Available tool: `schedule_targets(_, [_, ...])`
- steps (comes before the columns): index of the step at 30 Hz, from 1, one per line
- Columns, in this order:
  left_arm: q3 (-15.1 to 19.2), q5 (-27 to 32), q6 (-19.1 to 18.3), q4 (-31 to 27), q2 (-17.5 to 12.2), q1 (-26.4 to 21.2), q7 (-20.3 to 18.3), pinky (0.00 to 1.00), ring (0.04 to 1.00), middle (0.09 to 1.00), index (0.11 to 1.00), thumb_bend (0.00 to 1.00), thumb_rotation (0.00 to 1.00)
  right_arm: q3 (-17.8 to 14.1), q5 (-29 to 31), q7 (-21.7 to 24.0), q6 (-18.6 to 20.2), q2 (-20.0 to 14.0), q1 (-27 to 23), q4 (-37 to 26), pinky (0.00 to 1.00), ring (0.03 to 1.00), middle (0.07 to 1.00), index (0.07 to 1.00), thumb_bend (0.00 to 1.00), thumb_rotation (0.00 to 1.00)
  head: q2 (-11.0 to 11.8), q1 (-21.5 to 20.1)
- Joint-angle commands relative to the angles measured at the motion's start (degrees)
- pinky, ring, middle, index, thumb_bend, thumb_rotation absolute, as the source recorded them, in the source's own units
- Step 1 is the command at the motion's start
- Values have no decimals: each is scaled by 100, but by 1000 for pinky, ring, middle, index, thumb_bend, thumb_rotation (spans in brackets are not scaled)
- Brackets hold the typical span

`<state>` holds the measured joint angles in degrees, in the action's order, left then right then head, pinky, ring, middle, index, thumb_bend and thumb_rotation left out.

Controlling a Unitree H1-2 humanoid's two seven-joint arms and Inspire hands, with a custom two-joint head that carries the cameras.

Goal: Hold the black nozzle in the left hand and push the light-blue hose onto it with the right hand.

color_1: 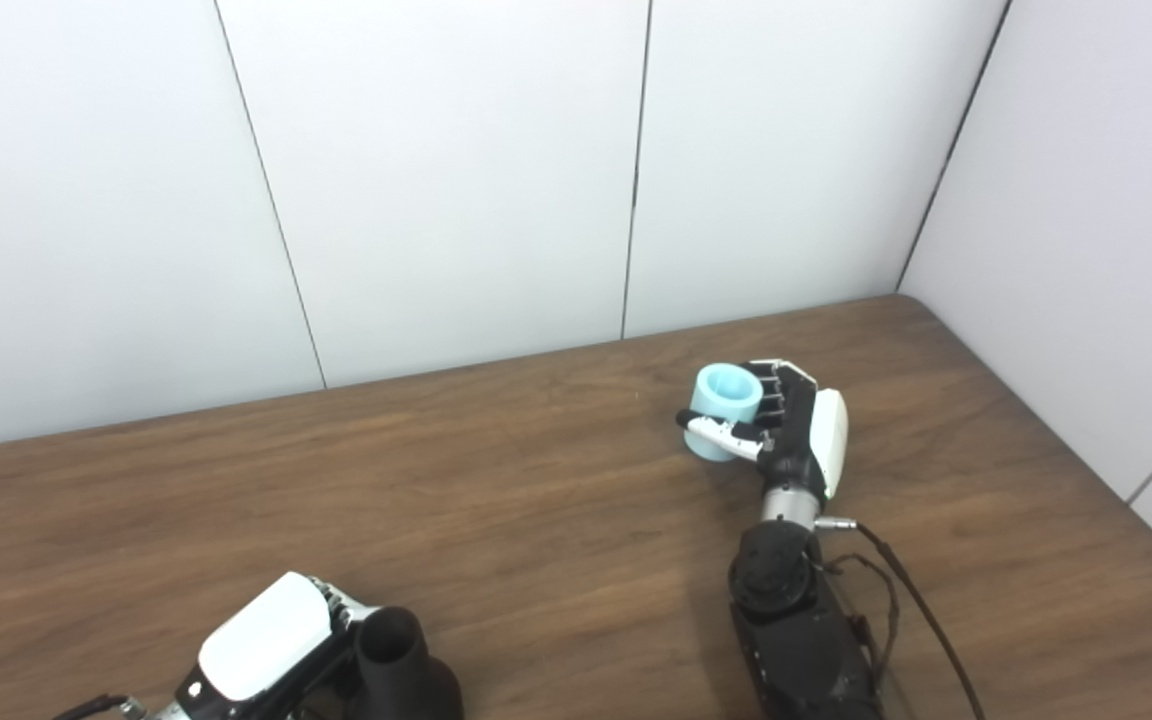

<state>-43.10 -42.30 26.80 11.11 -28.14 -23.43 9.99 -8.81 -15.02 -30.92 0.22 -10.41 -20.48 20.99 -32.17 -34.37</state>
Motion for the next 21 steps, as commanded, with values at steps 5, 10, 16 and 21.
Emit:
schedule_targets(5, [-84,-180,9,262,-74,124,-243,225,384,456,501,502,0,70,-14,471,212,-2,-70,-1178,364,426,480,493,521,0,-10,93])
schedule_targets(10, [-36,-236,9,326,-24,122,-159,217,412,490,483,505,0,215,-30,898,570,82,15,-1973,350,426,482,509,519,0,-29,231])
schedule_targets(16, [71,-303,9,321,73,226,-225,199,255,474,481,525,0,572,-228,1545,1268,103,165,-3057,330,420,486,523,517,0,-118,607])
schedule_targets(21, [176,-477,-9,326,279,309,-290,191,240,473,480,526,0,738,-220,2074,1643,105,361,-3895,336,420,479,529,517,0,-197,1316])
